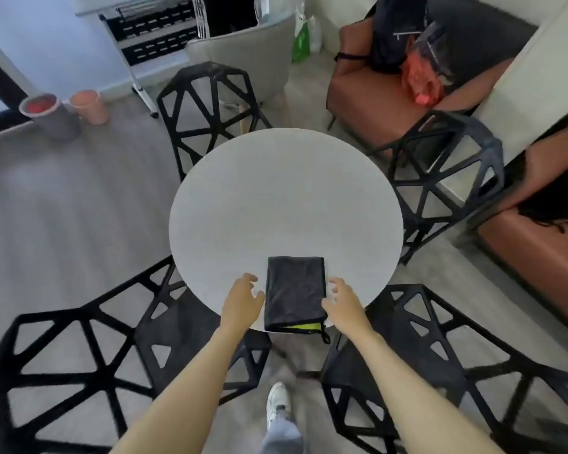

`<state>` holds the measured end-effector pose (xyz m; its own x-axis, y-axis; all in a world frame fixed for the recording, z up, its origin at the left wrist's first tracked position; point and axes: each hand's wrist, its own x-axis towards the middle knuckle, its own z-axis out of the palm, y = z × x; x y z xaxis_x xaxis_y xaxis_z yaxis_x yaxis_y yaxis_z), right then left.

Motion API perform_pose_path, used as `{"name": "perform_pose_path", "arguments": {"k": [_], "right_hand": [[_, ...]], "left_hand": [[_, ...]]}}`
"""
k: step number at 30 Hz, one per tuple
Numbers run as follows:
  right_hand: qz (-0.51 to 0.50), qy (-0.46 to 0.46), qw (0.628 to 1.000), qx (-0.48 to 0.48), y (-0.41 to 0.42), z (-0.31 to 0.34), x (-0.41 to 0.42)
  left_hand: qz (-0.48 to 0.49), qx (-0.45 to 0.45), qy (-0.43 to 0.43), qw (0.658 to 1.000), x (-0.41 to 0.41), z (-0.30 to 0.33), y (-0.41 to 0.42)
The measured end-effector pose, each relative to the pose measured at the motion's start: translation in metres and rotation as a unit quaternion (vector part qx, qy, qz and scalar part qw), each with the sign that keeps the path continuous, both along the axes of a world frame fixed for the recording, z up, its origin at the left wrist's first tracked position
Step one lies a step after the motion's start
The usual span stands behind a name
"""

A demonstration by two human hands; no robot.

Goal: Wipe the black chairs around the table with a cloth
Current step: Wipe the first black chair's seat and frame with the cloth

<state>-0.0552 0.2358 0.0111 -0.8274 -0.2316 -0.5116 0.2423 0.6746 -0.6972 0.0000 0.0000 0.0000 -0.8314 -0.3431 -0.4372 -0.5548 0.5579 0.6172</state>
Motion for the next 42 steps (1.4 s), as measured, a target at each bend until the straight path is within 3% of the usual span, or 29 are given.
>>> {"name": "perform_pose_path", "arguments": {"k": [5, 9, 14, 23, 30, 33, 38, 42], "right_hand": [[-0.129, -0.018, 0.991, -0.021, -0.029, -0.033, -0.013], [-0.242, -0.052, 0.969, -0.022, -0.040, -0.051, -0.019], [-0.225, -0.065, 0.971, -0.037, -0.038, -0.059, -0.022], [-0.262, 0.025, 0.960, -0.094, 0.012, -0.011, 0.009], [-0.241, 0.122, 0.962, -0.027, 0.103, 0.020, 0.052], [-0.250, 0.136, 0.958, -0.004, 0.144, 0.030, 0.071], [-0.252, 0.170, 0.953, -0.008, 0.223, 0.038, 0.111], [-0.256, 0.178, 0.950, -0.006, 0.295, 0.037, 0.144]], "left_hand": [[0.077, 0.082, -0.010, 0.994, -0.027, -0.022, 0.010], [0.124, 0.095, -0.017, 0.988, -0.038, -0.037, 0.018], [0.188, 0.113, -0.062, 0.974, -0.038, -0.039, 0.021], [0.080, 0.182, 0.009, 0.980, -0.037, 0.005, 0.043], [-0.010, 0.285, 0.012, 0.958, -0.028, 0.027, 0.126], [0.016, 0.324, -0.028, 0.946, -0.014, 0.033, 0.169], [-0.017, 0.459, -0.157, 0.874, 0.016, 0.032, 0.233], [-0.056, 0.417, -0.128, 0.898, 0.045, 0.049, 0.308]]}}
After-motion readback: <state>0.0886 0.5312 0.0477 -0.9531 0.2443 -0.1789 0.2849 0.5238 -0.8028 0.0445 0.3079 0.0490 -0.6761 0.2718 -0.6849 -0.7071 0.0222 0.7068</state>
